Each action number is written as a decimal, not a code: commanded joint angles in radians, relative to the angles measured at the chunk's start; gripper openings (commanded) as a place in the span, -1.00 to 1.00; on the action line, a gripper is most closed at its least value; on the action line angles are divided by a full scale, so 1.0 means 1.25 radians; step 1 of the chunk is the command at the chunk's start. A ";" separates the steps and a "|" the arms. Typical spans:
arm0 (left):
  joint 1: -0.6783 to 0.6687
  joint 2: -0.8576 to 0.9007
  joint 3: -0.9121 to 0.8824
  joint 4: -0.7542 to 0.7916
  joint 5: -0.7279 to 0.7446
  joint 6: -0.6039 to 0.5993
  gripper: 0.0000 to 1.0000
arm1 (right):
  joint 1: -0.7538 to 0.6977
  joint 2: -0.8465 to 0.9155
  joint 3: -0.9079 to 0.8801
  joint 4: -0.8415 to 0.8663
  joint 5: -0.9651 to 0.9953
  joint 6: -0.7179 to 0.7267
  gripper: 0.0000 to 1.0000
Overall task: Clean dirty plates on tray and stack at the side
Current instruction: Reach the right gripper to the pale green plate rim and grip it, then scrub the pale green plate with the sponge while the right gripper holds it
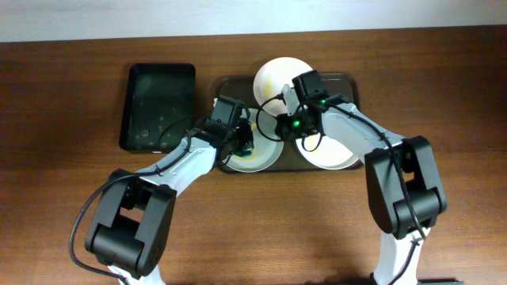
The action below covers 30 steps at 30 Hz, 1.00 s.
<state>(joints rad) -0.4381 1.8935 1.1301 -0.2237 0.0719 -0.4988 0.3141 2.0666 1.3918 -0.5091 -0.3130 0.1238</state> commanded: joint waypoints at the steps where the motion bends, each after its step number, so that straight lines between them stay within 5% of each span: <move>1: 0.000 -0.001 -0.001 0.004 0.009 -0.013 -1.00 | 0.005 0.019 0.010 0.002 0.021 -0.002 -0.47; 5: 0.001 -0.001 -0.001 0.010 0.009 -0.032 -1.00 | 0.005 0.019 0.010 0.002 0.021 -0.002 -0.48; 15: 0.000 0.009 -0.001 0.012 0.012 -0.072 -1.00 | 0.005 0.053 0.008 0.002 0.021 -0.002 -0.92; 21: 0.000 0.074 -0.001 0.099 0.121 -0.110 -1.00 | 0.005 0.053 0.008 0.003 0.021 -0.002 -0.92; 30: -0.007 0.123 -0.001 0.079 0.084 -0.110 -1.00 | 0.005 0.053 0.008 0.001 0.021 -0.002 -0.92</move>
<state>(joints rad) -0.4381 1.9919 1.1316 -0.0887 0.1978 -0.6262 0.3141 2.1002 1.3964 -0.4995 -0.3069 0.1322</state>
